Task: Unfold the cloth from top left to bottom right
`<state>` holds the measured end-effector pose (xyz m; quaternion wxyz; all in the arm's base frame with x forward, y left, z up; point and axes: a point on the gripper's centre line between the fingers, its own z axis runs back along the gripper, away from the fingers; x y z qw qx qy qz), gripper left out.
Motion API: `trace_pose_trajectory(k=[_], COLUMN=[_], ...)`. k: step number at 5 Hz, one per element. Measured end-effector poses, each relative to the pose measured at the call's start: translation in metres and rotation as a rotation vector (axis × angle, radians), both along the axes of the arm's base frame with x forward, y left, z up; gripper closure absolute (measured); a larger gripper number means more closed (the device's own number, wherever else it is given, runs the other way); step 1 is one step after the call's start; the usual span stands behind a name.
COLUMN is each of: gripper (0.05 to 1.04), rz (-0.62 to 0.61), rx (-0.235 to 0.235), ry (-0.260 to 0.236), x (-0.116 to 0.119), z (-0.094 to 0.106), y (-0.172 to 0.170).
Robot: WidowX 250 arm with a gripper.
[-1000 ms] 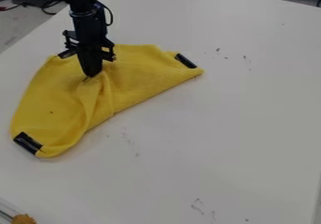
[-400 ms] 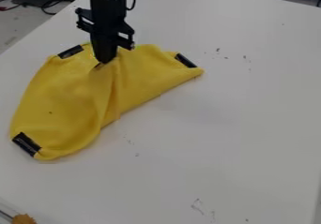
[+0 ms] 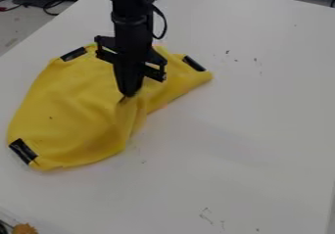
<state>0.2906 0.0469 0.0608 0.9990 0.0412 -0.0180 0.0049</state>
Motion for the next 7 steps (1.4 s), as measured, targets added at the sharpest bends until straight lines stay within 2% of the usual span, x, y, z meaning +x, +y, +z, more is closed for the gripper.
trace_pose_trajectory(k=[1, 2, 3, 4, 5, 6, 7], gripper=[1.031, 1.031, 1.031, 1.031, 1.031, 1.031, 1.008], rz=[-0.001, 0.005, 0.009, 0.028, 0.069, 0.081, 0.099], rx=[-0.012, -0.035, -0.037, -0.034, -0.027, -0.033, -0.034], ry=[-0.017, -0.031, -0.03, -0.001, -0.04, -0.057, -0.098], x=[-0.006, -0.004, -0.004, -0.016, -0.03, -0.04, -0.049], z=[-0.01, -0.011, -0.011, -0.015, -0.013, -0.023, -0.025], y=[-0.018, -0.027, -0.03, -0.04, -0.05, -0.054, -0.059])
